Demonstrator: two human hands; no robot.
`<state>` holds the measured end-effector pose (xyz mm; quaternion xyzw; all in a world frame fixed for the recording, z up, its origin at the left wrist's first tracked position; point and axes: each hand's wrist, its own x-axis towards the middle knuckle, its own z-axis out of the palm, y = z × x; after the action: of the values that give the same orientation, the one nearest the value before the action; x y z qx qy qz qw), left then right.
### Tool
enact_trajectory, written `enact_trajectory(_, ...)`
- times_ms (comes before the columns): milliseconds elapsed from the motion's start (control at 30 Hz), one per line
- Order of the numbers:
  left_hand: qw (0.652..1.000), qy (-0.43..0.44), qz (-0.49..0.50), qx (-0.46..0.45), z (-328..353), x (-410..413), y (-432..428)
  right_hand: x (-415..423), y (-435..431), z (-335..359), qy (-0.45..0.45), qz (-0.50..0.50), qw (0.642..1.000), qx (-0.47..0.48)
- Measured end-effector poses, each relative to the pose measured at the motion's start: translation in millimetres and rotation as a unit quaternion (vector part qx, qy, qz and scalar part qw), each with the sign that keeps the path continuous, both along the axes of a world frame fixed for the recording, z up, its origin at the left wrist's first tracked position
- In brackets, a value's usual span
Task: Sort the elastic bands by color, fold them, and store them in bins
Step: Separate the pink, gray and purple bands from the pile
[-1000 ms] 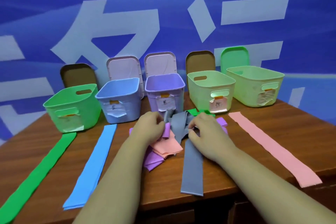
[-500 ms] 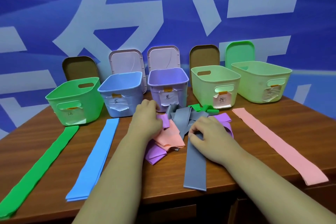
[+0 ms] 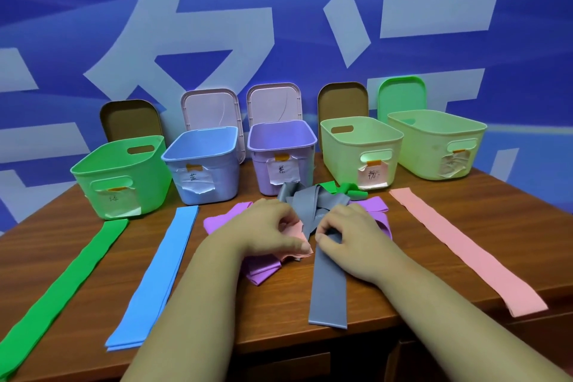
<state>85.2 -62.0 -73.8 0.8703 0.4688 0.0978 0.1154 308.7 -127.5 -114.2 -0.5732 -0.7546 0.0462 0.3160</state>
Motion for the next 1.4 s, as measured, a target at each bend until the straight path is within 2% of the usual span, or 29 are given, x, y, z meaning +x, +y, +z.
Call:
enact_trajectory(100, 0.995, -0.025, 0.017, -0.091, 6.8, -8.4, -5.7, 0.5, 0.5, 0.6, 0.006, -0.001, 1.0, -0.005)
enact_trajectory(200, 0.993, -0.052, 0.018, -0.107, 10.0, -10.1, -7.8, 0.5, -0.1, 1.7, 0.002, 0.001, 1.0, -0.009)
enact_trajectory(300, 0.982, -0.147, -0.002, -0.115, 10.4, -8.2, -10.0, 0.0, -1.6, 2.0, 0.004, 0.018, 1.0, -0.002)
enact_trajectory(400, 0.967, -0.245, 0.009, -0.074, 12.9, -6.0, -12.4, -0.6, -3.2, 3.1, 0.0, 0.025, 1.0, 0.007)
enact_trajectory(567, 0.914, -0.394, -0.04, -0.083, 19.3, 11.1, -18.4, -1.2, -6.7, 7.0, 0.01, 0.022, 0.999, 0.022)
enact_trajectory(667, 0.913, -0.398, -0.045, -0.082, 14.1, 24.2, -17.9, -0.5, -7.3, 8.9, 0.022, 0.028, 0.999, 0.026)
enact_trajectory(800, 0.886, -0.438, -0.037, -0.147, 10.9, 33.3, -18.5, 1.3, -5.7, 9.0, 0.054, 0.022, 0.998, 0.038)
enact_trajectory(933, 0.866, -0.477, -0.02, -0.148, 11.5, 32.0, -15.8, 4.6, -3.2, 9.1, 0.118, 0.009, 0.992, 0.046)
enact_trajectory(1233, 0.888, -0.447, 0.015, -0.108, 14.1, 24.2, -16.5, 10.2, -7.6, 17.7, 0.291, -0.105, 0.95, 0.032)
enact_trajectory(1400, 0.905, -0.411, -0.023, -0.104, 15.8, 24.6, -22.9, 9.3, -10.0, 21.3, 0.307, -0.113, 0.945, 0.031)
